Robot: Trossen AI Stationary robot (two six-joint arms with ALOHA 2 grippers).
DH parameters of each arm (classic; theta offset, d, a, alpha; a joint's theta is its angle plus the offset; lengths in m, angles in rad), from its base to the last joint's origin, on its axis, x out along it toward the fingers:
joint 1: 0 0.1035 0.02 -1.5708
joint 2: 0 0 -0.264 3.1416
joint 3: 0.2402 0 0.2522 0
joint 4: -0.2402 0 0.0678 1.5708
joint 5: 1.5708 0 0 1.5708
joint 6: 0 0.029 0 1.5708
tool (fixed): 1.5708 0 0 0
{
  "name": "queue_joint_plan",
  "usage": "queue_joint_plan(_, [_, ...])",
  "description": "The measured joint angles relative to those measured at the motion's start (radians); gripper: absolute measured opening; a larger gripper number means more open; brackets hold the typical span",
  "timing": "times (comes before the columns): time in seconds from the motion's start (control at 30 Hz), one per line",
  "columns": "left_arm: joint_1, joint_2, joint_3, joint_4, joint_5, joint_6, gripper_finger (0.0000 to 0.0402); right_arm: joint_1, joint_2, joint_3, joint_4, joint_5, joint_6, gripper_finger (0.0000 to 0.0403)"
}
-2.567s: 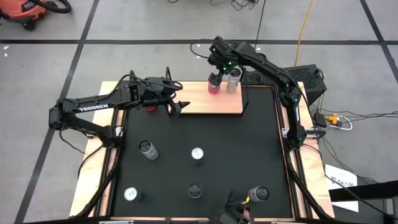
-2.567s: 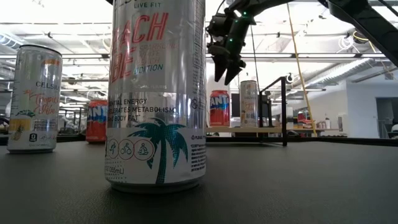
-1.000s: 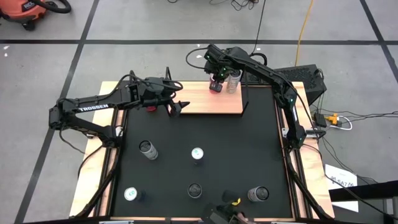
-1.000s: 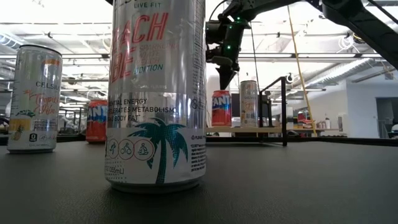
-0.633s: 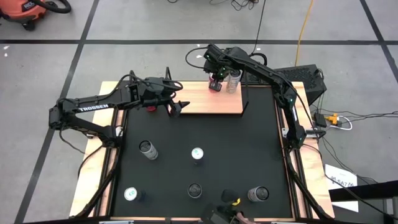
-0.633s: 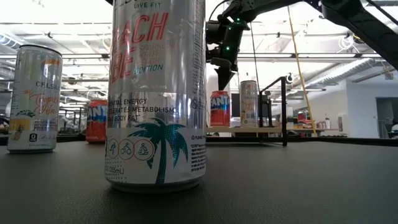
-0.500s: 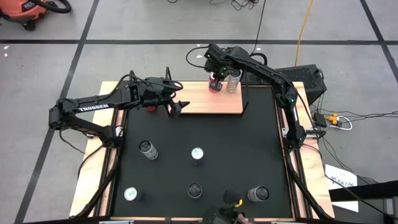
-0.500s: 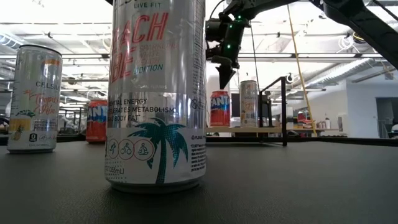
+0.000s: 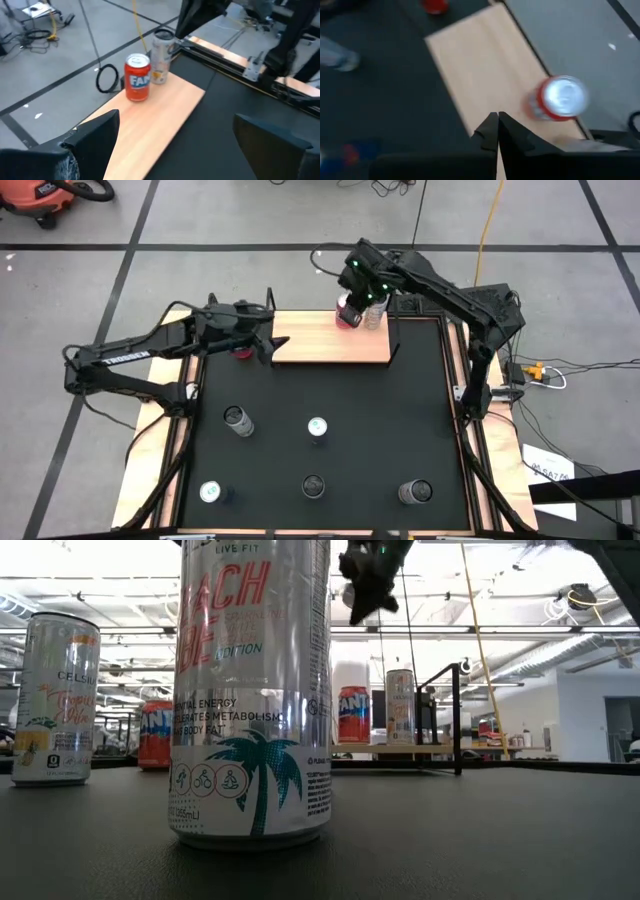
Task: Place canned beverage on shelf
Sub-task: Put the top blue soda can on the shelf
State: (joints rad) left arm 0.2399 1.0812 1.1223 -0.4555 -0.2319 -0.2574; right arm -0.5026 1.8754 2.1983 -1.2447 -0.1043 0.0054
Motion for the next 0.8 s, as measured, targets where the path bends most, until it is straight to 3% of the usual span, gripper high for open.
queue_joint_plan(0.13, [-0.049,-0.029,0.0,-0.035,-0.024,0.001,0.0386,0.104,-0.05,0.0,-0.015,0.035,0.083,0.0])
queue_joint_plan(0.33, [-0.111,-0.036,0.0,-0.068,-0.02,0.054,0.0386,0.294,-0.094,0.0,-0.024,0.195,0.272,0.0])
queue_joint_plan(0.57, [-0.164,0.018,0.0,-0.049,0.167,0.15,0.0386,0.493,-0.097,0.0,-0.089,0.396,0.508,0.0004])
queue_joint_plan(0.67, [-0.194,0.053,0.0,-0.056,0.2,0.154,0.0386,0.559,-0.094,0.0,-0.1,0.451,0.588,0.0027])
queue_joint_plan(0.8, [-0.247,0.091,0.0,-0.045,0.193,0.104,0.0386,0.631,-0.093,0.0,-0.129,0.469,0.642,0.0087])
